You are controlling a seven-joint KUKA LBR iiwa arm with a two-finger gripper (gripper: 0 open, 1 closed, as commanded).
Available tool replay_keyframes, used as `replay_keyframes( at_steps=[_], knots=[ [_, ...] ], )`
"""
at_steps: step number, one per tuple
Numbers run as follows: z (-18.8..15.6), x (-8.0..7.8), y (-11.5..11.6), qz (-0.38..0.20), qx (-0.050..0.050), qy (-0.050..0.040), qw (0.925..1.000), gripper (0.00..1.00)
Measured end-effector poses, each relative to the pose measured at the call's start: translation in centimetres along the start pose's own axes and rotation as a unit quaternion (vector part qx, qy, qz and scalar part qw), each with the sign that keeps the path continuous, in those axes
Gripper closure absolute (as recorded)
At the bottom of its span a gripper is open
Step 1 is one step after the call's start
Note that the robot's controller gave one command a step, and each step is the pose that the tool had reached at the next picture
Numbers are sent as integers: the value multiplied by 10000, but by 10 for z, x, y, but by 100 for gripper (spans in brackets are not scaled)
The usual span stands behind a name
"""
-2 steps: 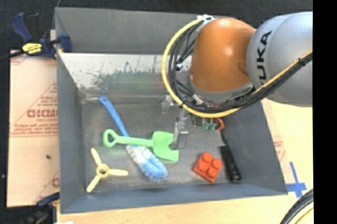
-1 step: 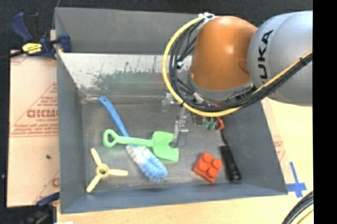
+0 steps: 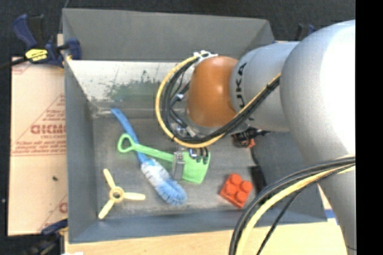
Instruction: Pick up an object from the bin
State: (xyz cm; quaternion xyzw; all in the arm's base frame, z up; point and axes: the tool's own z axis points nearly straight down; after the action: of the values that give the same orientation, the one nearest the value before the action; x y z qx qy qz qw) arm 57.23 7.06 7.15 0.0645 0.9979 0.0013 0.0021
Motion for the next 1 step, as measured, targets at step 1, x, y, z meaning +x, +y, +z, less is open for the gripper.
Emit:
replay_keyframes(
  at_steps=[1],
  knots=[
    [-77, 5, 1, -894, -4, -69, 9960, 0]
  ],
)
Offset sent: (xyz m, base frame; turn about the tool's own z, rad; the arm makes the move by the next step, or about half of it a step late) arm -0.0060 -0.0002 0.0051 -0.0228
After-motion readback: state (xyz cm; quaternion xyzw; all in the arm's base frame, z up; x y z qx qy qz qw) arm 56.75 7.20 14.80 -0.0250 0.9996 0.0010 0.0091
